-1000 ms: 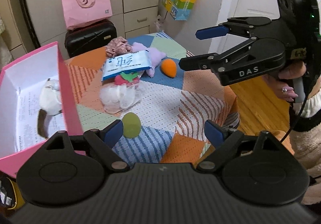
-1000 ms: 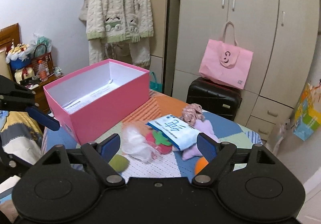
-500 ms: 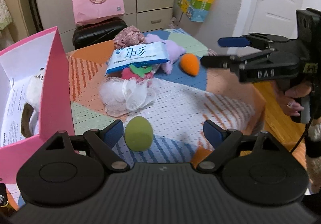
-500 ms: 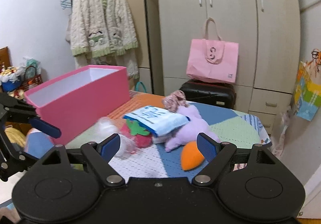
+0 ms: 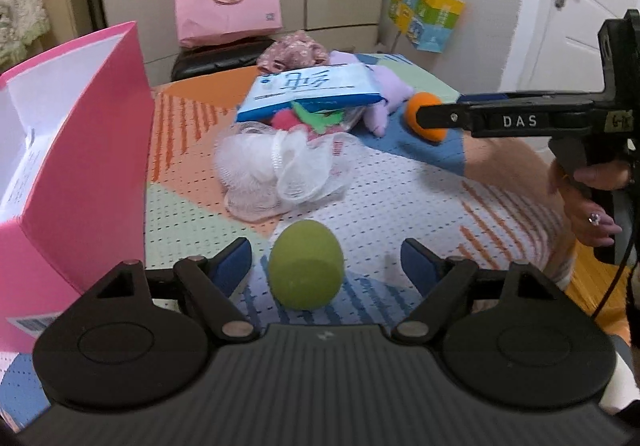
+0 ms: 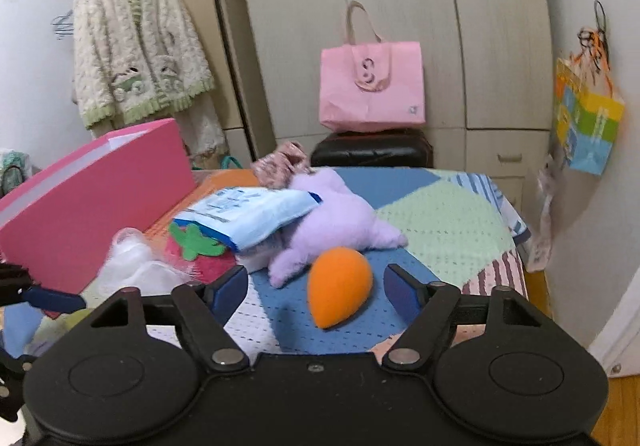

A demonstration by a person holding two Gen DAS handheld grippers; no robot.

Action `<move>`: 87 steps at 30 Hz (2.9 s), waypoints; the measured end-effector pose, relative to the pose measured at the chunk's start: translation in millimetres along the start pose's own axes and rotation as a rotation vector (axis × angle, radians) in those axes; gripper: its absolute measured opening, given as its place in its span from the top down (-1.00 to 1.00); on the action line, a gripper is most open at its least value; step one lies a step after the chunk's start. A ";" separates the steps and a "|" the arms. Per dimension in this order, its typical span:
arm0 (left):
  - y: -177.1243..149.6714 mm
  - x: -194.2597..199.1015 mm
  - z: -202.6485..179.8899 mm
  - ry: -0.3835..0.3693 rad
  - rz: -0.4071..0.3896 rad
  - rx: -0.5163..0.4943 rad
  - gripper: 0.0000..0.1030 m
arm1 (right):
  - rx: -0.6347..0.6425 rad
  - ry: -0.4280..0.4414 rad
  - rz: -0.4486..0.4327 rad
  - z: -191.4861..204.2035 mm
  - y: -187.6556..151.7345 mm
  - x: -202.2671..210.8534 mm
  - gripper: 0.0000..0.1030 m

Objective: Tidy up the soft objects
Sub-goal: 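Grasp the green sponge with the left gripper while the right grasps the orange sponge, then carry both sponges over the pink box with the left and right grippers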

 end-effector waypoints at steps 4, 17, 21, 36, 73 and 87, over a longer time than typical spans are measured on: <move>-4.4 0.1 3.1 0.024 -0.015 0.040 -0.34 | -0.012 -0.023 0.018 0.6 -5.9 -7.8 -0.51; -12.8 -8.1 8.6 0.068 -0.024 0.067 -0.19 | 0.036 -0.117 0.016 9.7 -11.9 -18.2 -0.03; -16.2 -5.7 5.4 0.121 -0.051 0.030 0.27 | 0.043 -0.135 0.008 10.4 -14.1 -17.0 0.16; -15.5 15.0 12.8 0.090 -0.065 0.091 0.29 | -0.039 -0.030 -0.003 49.3 -29.6 28.1 0.18; -0.6 151.6 77.3 0.072 -0.096 0.163 0.28 | -0.013 0.502 0.156 183.4 11.0 81.5 0.17; 53.2 148.8 137.6 0.090 -0.140 0.167 0.28 | 0.184 0.566 0.104 236.8 75.5 28.0 0.17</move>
Point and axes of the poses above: each gripper's, at about its wrist camera, not at the fingertips, and x roughly against the way its jaws point, z to its left, y to its top, the point moved 2 cm from there along -x, roughly the way its jaws point, and after that the axes turned 9 degrees about -z, right-handed, at the moved point
